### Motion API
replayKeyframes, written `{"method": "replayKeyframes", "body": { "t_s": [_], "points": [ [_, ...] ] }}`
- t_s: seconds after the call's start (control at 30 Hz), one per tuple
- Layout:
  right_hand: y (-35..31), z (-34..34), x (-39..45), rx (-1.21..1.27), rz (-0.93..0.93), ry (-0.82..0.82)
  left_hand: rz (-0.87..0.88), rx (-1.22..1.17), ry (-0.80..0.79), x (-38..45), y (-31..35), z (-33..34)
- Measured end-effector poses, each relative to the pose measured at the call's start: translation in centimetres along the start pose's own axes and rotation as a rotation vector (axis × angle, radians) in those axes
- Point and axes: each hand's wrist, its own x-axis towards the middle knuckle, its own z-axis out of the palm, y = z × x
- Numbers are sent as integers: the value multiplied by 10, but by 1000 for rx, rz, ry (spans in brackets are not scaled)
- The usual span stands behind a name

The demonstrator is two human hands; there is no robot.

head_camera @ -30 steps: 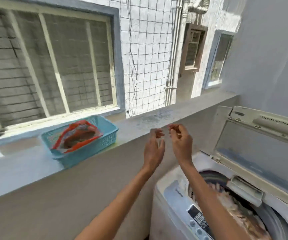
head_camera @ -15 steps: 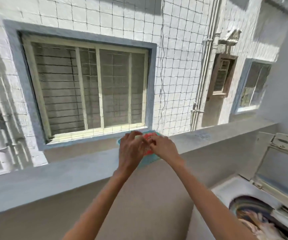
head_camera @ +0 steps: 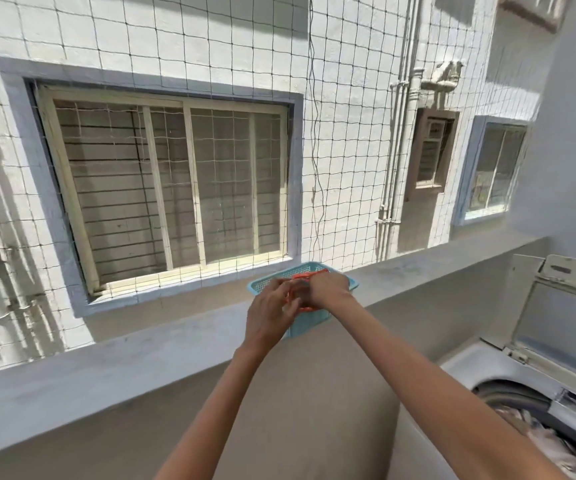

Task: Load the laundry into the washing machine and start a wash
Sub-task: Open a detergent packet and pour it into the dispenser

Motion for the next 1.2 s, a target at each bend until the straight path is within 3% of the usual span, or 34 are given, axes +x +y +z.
{"method": "replayKeyframes", "body": {
  "t_s": [0.1, 0.23, 0.37, 0.57, 0.8, 1.03, 1.2],
  "points": [
    [3, 1, -3, 88, 21, 63, -3, -23, -35, 0, -4, -1],
    [10, 0, -15, 164, 47, 277, -13, -31, -42, -2, -4, 0],
    [7, 5, -23, 125, 45, 315, -29, -53, -57, -5, -4, 0],
    [-14, 1, -23, 223, 41, 181, -56, -106, -75, -6, -2, -2],
    [14, -8, -29, 811, 295, 13, -69, -180, -63, 0, -2, -7],
    [43, 1, -47, 1387, 457, 20, -126, -164, -80, -2, 5, -2],
    [60, -3, -62, 1497, 548, -131, -144, -207, -59, 1, 15, -6]
  ]
}}
